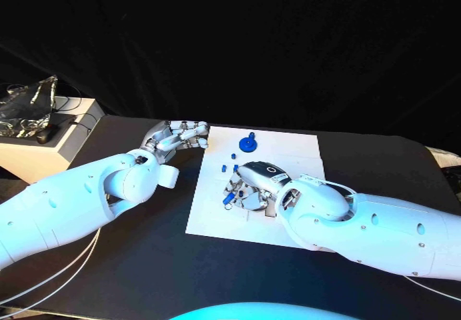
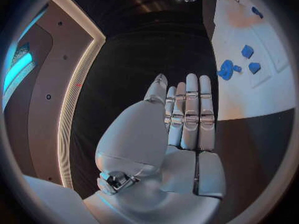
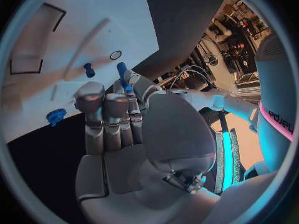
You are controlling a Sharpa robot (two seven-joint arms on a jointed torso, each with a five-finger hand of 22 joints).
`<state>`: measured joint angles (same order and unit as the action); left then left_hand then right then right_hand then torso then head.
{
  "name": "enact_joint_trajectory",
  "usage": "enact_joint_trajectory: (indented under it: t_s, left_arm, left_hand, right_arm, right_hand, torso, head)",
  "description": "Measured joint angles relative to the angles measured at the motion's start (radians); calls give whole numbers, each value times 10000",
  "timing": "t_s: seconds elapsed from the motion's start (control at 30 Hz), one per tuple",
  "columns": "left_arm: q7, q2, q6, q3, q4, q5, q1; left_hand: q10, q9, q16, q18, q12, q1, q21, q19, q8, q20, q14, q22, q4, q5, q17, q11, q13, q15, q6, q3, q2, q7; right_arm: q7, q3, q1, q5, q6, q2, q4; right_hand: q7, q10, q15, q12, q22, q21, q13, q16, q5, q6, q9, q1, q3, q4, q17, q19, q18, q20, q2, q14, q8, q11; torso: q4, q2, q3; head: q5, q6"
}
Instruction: Assemble the parts on the task board
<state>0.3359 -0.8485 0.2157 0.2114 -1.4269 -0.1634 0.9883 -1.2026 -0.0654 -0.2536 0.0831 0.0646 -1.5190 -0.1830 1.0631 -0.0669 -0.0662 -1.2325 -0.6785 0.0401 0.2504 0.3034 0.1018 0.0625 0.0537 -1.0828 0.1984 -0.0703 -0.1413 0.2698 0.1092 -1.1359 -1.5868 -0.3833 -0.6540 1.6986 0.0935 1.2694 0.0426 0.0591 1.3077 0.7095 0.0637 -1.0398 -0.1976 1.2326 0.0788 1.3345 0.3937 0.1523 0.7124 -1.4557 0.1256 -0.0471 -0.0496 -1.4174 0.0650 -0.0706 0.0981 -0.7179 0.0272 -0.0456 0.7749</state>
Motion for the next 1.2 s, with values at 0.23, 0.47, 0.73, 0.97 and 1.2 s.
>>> enact_joint_trajectory:
  t_s: [0.23,0.47,0.73,0.97,1.2]
  left_arm:
    - [-11,3,-14,0,3,0,0]
    - [-19,2,-25,-1,3,1,0]
    - [-26,-7,-32,-3,3,1,0]
    - [-31,-12,-35,0,3,1,-1]
    - [-36,-19,-36,0,0,1,-1]
  left_hand:
    - [0,0,0,0,0,0,0,0,0,0,0,0,0,0,0,0,0,0,0,0,0,0]
    - [0,0,0,-1,0,0,0,0,0,0,0,0,0,0,0,0,0,0,0,0,0,0]
    - [0,0,0,0,0,0,0,0,0,0,0,0,0,0,0,0,0,0,0,0,0,0]
    - [0,0,0,1,0,0,0,0,0,0,0,0,0,0,-1,0,0,0,0,0,0,0]
    - [0,0,0,0,0,0,0,1,0,1,0,0,0,0,-1,0,0,0,0,0,0,0]
  right_arm:
    - [96,24,11,-108,158,49,-27]
    - [173,40,14,-159,325,51,-153]
    - [210,53,15,-199,453,101,-240]
    - [211,97,101,-226,530,187,-325]
    - [219,87,127,-278,528,222,-345]
  right_hand:
    - [4,-1,-1,-12,-1,0,0,0,0,-4,2,1,-13,12,0,-1,-12,1,1,-1,-12,1]
    - [6,-16,-1,4,-2,0,-10,0,2,-7,8,50,-27,25,0,-1,-23,2,50,-1,-46,17]
    - [18,-17,-2,25,-3,0,-8,0,7,-18,24,50,-1,53,-10,-2,-28,2,51,-3,2,18]
    - [20,-18,-3,26,-3,-28,-1,0,17,-20,164,50,-15,68,-9,-2,-43,3,51,-3,3,19]
    - [33,-14,-17,25,-3,-43,1,0,28,-33,164,50,-18,70,-10,-3,-53,2,52,-17,0,15]
  torso:
    - [-5,-1,0]
    - [-4,-1,0]
    - [4,0,0]
    - [6,-3,-1]
    - [5,-5,-5]
  head:
    - [27,14]
    - [27,58]
    - [11,87]
    - [-39,124]
    - [-64,161]
